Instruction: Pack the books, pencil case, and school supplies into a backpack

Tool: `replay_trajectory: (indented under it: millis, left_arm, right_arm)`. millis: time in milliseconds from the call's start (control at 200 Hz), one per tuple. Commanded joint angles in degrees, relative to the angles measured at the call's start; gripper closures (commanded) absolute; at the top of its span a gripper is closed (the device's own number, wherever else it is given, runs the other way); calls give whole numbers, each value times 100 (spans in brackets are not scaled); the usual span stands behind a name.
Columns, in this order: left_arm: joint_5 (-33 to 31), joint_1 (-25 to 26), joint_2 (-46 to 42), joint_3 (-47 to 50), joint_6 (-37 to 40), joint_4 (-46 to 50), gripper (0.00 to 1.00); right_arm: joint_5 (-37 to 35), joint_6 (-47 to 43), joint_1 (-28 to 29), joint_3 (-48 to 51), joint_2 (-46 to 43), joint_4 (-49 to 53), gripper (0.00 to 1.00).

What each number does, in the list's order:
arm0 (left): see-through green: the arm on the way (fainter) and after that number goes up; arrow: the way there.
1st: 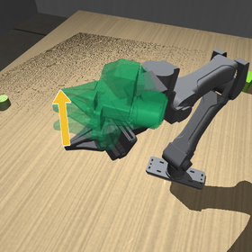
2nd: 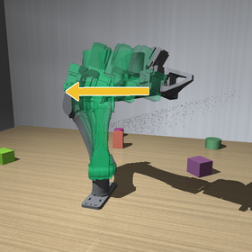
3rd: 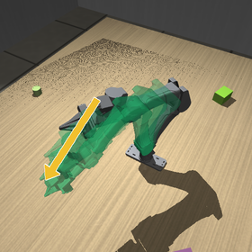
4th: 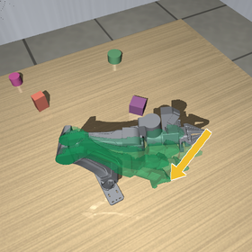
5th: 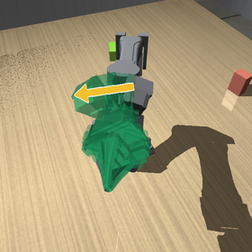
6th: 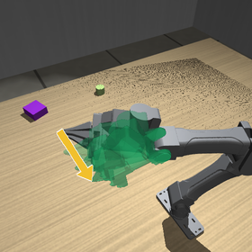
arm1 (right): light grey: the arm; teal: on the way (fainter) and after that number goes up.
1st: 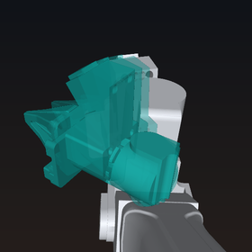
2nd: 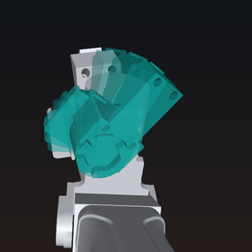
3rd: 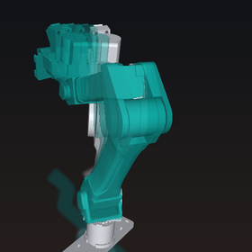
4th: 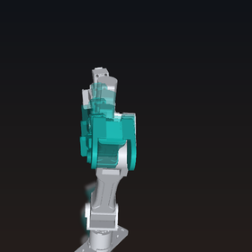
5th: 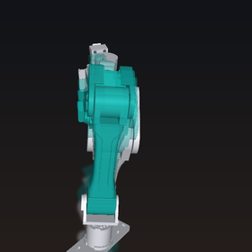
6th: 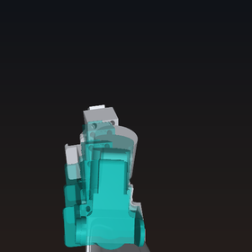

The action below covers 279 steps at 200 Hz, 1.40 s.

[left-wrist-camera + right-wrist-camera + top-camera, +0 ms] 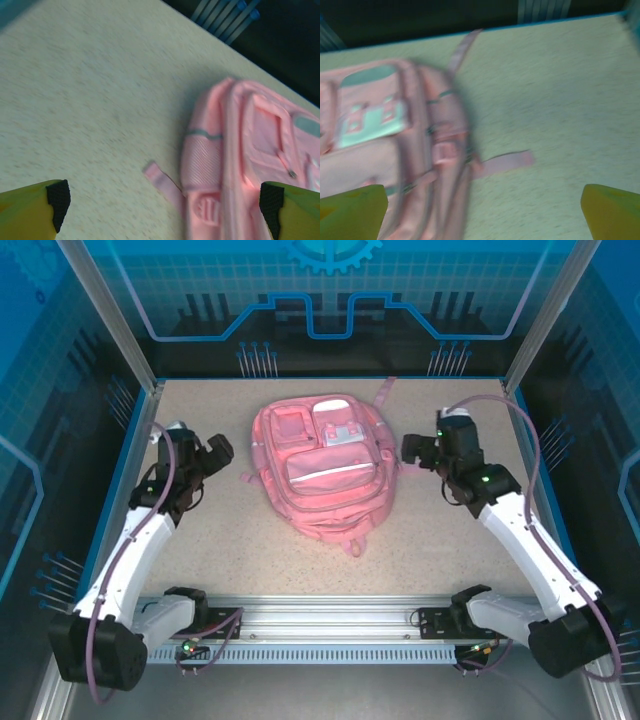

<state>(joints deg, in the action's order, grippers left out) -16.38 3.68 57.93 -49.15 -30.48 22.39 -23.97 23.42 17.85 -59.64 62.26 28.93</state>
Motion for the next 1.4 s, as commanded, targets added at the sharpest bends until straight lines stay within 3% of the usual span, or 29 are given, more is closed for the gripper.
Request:
replay_trajectory:
  millis: [0, 150, 275, 440, 580, 810, 950, 1151, 1391]
  left_arm:
    - [-1103, -103, -87, 455, 358, -687, 1]
    - [-579, -105, 17, 1229, 1476, -2115, 1]
    - [-760, -122, 223, 1633, 1756, -2720, 1]
    - [-926, -201, 659, 2124, 2189, -3858, 1]
    - [-588, -305, 1042, 2367, 2243, -4666, 1]
    - [261, -342, 1833, 2929, 2679, -6803, 1]
    - [758, -344, 2329, 2990, 2858, -7329, 1]
    - [786, -350, 3048, 3149, 2872, -8284, 1]
    - [407, -307, 3089, 2889, 2815, -7811, 1]
  right_arm:
    - [-943, -210, -380, 430, -101, -453, 0]
    - [-1066, -811, -755, 1398, -335, -1622, 0]
    - [-1006, -1209, -791, 2380, -514, -3004, 0]
    - [-1039, -1613, -824, 3106, -80, -4223, 0]
    - [-717, -1763, -877, 3373, 332, -5013, 0]
    - [-38, -1915, -1081, 3598, 1101, -6170, 0]
    - [556, -1872, -1340, 3714, 1411, -6746, 0]
    - [921, -1876, -1447, 3746, 1891, -7243, 0]
    - [1061, -1973, -1425, 3547, 2058, -7033, 0]
